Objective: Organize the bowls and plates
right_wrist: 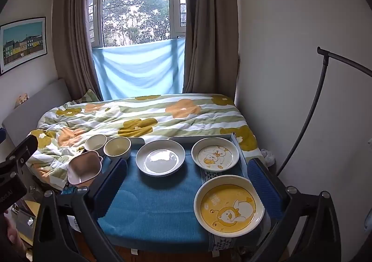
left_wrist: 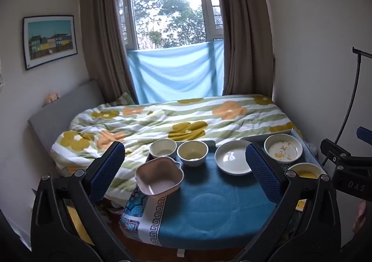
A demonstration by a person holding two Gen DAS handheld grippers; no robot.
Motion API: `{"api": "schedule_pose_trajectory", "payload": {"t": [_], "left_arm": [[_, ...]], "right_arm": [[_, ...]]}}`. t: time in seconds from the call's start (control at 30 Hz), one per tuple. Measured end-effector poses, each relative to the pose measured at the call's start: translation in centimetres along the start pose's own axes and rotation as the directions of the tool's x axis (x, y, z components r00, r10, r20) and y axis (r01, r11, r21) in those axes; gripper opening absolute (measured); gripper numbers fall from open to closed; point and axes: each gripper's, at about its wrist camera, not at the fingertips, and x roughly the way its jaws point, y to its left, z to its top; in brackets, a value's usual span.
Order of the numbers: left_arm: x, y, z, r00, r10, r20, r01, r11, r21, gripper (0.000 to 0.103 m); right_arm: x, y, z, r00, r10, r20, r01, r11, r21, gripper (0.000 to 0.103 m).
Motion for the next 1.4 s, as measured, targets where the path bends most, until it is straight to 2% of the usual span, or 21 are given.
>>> {"api": "schedule_pose_trajectory", "payload": {"t": [1.4], "left_arm": [[0.46, 0.26, -0.15, 1.000, -0.001, -0.009, 0.001, 1.000, -0.002, 0.103]], "right_arm": [[0.39, 0.31, 0.33, 1.000, 0.000, -0.016, 0.000, 1.000, 0.005, 0.103]]}}
